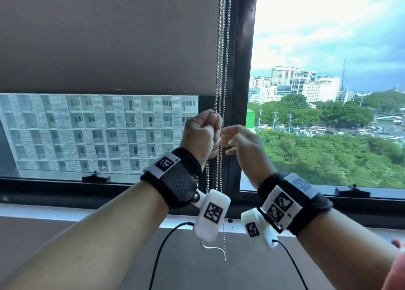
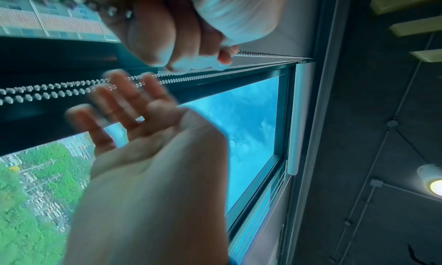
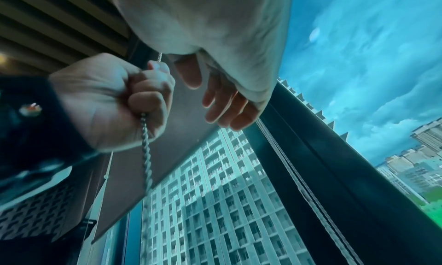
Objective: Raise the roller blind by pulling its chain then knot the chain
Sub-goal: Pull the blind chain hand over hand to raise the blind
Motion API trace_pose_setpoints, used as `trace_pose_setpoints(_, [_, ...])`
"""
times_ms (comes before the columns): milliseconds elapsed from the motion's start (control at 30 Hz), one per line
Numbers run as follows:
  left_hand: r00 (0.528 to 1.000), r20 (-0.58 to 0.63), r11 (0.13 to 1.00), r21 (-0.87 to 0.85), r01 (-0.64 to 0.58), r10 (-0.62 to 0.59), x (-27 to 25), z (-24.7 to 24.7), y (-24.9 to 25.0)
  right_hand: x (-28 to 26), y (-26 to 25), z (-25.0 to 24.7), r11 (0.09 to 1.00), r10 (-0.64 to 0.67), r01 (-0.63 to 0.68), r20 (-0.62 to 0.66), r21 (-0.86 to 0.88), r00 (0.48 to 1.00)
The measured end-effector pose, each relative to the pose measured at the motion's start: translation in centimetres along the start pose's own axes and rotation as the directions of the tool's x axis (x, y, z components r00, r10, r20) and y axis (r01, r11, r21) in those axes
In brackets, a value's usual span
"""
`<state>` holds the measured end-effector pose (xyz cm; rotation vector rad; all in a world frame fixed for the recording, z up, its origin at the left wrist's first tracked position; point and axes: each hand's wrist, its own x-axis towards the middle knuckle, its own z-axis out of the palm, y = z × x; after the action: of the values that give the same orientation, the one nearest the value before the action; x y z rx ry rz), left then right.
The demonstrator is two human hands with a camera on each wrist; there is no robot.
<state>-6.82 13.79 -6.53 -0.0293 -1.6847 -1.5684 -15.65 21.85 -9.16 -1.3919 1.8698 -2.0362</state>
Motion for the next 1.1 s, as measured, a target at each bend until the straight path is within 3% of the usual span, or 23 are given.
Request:
trace_pose_setpoints(100, [0.999, -0.021, 1.000, -0.015, 0.025, -0.025, -0.3, 0.8, -0.1, 1.5, -3.1, 0.3, 0.991, -0.101, 0.107, -0.077, 0.077, 0.992])
trace_pose_setpoints(233, [0.996, -0.013, 0.996, -0.018, 0.090, -0.090, -0.9, 1.6, -0.4, 3.0, -7.4, 0.7, 0.957, -0.158, 0.173, -0.083, 0.231, 0.984])
trace_pose_setpoints(367, [0.994, 0.019, 0.994, -0.006, 0.107, -0.107, -1.7, 1.5, -1.1, 4.0, -9.1, 1.2, 0.919, -0.089, 0.111, -0.075, 0.378, 0.993])
trace_pose_setpoints(633, [0.996, 0.050, 0.997, 0.028, 0.072, -0.073, -2.4, 1.8, -1.3, 3.1, -8.5, 1.8, 0.872, -0.085, 0.114, -0.082, 0.475, 0.993])
trace_pose_setpoints(800, [0.988, 0.054, 0.990, 0.025, 0.141, -0.142, -2.6, 1.1, -1.2, 2.4, -7.4, 1.6, 0.885, -0.122, 0.141, -0.072, 0.444, 0.990])
trace_pose_setpoints(967, [0.996, 0.057, 0.998, -0.016, 0.064, -0.063, -1.9, 1.1, -0.2, 1.9, -5.4, 1.8, 0.892, -0.130, 0.166, -0.113, 0.420, 0.985])
trace_pose_setpoints(1100, [0.999, -0.033, 0.998, -0.057, 0.032, -0.034, -1.0, 1.1, 0.7, 0.6, -4.6, 1.8, 0.884, -0.082, 0.114, -0.089, 0.454, 0.993])
